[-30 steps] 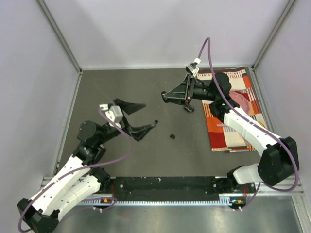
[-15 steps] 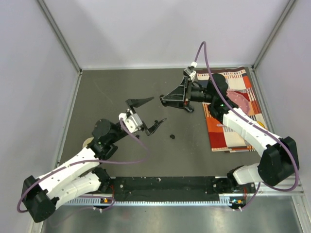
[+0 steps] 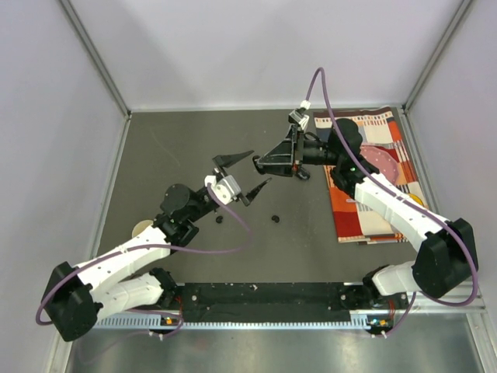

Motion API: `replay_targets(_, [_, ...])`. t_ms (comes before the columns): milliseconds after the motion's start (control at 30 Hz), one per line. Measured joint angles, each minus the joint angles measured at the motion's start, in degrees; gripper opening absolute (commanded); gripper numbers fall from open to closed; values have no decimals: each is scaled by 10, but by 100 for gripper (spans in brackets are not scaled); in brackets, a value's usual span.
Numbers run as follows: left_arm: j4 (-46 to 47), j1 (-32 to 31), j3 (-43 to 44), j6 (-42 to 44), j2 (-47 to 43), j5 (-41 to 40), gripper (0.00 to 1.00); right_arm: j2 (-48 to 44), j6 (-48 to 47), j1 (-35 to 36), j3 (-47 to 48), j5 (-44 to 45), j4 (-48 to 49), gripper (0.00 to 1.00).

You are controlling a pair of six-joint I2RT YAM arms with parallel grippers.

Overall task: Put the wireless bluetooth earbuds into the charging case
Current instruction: Pick up the charging case at the center of the board.

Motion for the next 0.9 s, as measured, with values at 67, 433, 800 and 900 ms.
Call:
replay_targets(67, [11, -1, 1, 0, 0, -5, 79, 0, 1, 0, 0, 0, 0, 22])
replay_targets(433, [33, -6, 3, -4, 5, -13, 68, 0, 17, 0, 0, -1, 28, 23])
replay_targets(800, [68, -16, 3, -7, 20, -31, 68, 1, 34, 3, 0, -4, 49, 23])
replay_targets(900, [76, -17, 3, -7, 22, -35, 57, 2, 38, 3, 0, -5, 56, 23])
